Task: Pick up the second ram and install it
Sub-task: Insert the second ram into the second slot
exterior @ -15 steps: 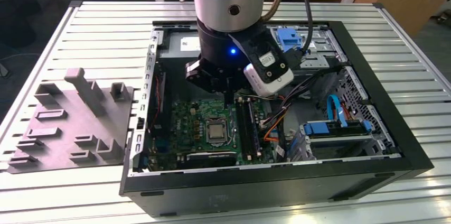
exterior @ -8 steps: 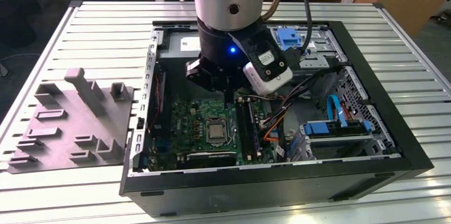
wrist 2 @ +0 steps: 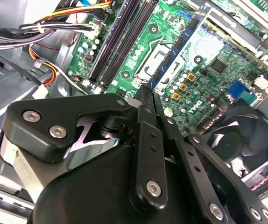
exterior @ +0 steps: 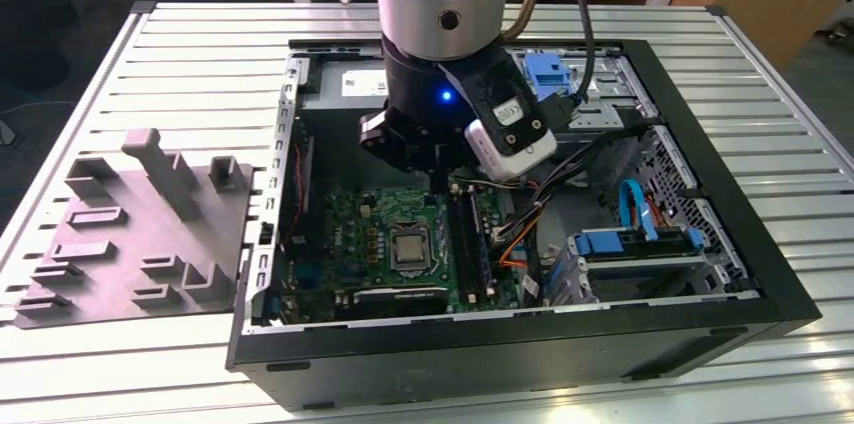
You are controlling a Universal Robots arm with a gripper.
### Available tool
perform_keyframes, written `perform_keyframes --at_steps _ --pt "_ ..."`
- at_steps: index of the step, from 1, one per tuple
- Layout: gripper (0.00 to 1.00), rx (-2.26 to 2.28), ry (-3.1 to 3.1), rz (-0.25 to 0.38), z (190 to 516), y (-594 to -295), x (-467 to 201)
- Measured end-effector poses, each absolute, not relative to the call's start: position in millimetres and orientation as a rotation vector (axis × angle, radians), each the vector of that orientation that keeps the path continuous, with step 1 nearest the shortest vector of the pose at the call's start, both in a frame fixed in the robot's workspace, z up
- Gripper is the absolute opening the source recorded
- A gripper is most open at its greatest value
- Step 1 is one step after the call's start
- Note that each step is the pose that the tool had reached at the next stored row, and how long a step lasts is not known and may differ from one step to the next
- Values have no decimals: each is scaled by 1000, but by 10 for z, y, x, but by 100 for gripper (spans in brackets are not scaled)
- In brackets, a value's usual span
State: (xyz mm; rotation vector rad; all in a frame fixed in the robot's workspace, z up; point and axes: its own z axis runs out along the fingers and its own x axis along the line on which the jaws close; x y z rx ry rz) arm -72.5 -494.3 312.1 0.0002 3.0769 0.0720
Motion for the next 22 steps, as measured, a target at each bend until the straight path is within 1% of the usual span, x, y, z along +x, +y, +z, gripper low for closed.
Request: perform_keyframes --at_steps 22 --pt "13 -16 3077 73 2935 -4900 -542"
